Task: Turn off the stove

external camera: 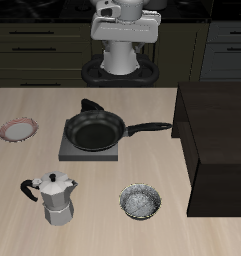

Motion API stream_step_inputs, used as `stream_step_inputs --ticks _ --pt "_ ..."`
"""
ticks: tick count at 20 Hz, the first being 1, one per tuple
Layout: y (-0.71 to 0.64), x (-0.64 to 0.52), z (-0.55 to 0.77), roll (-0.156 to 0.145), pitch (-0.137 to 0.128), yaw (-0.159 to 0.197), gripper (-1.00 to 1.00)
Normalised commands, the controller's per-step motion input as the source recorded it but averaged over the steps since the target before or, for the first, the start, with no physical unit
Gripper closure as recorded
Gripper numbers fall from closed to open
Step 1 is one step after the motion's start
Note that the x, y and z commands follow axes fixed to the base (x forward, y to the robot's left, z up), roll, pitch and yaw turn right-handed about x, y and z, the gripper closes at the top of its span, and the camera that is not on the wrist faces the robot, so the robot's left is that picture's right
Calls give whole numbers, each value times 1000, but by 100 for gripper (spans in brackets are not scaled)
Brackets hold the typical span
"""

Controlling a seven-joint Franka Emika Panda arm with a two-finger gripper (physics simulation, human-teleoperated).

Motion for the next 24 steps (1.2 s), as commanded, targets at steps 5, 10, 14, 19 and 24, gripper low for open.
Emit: stream_step_inputs --ticks 5,10,14,19,24 --pt "109 -254 -95 -4 -28 13 -100" --pt "-42 -255 -37 -13 -40 17 -100" --pt "-148 -190 -87 -9 -28 60 -100" --pt "-380 8 -30 -39 -7 87 -100" --pt "-327 2 -90 -25 13 52 -100"
